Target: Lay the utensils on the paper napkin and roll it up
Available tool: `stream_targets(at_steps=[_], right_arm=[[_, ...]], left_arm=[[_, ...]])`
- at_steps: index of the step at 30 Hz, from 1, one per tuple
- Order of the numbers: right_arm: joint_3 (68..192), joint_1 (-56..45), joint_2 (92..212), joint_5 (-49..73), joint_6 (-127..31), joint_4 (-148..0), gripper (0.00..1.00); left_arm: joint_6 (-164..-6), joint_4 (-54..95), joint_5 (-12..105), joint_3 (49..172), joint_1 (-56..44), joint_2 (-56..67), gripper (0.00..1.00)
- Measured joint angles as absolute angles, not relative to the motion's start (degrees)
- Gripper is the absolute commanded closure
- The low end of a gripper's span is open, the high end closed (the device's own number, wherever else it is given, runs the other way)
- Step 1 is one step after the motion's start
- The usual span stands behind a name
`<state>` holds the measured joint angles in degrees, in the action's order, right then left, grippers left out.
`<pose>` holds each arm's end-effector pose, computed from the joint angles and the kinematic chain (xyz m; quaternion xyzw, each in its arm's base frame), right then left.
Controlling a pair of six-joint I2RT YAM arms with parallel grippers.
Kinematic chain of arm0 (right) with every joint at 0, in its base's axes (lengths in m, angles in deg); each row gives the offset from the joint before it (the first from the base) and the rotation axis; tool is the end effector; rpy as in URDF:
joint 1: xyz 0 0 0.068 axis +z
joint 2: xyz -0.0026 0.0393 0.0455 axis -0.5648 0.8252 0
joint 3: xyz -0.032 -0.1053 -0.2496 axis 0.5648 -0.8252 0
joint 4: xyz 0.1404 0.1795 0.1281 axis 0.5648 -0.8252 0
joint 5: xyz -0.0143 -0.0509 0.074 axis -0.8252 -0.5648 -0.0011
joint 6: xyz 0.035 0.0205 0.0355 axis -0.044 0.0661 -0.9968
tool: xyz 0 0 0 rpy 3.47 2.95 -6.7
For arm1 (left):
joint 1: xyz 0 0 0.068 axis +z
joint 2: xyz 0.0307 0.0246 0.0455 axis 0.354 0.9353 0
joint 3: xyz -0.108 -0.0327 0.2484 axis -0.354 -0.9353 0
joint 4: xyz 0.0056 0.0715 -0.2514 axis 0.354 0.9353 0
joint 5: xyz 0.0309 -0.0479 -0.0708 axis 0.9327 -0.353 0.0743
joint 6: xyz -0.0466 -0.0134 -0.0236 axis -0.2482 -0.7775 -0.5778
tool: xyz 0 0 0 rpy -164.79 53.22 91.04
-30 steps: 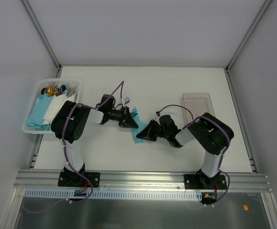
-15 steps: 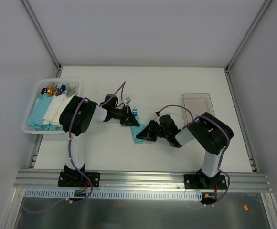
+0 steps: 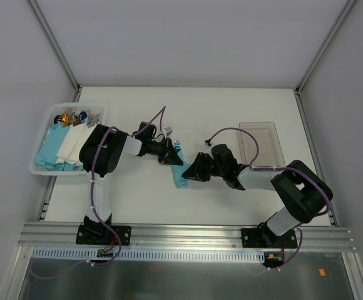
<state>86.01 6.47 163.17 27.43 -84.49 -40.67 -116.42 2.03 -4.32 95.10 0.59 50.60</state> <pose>0.2161 0.2052 0.1441 -0.0845 0.8411 0.4655 0.2621 0.3504 -0.1609 0.0835 0.0346 0.8220 -0.5653 0.0592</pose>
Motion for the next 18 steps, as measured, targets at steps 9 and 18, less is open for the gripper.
stream_targets(at_steps=[9, 18], right_arm=[[91.13, 6.61, 161.40, 28.15, -77.91, -47.90, 0.83], [90.69, 7.96, 171.17, 32.15, -82.81, -41.96, 0.86]], left_arm=[[-114.61, 6.10, -4.80, 97.51, 0.92, 51.54, 1.00], [-114.48, 7.17, -5.39, 98.21, 0.96, 52.19, 1.00]])
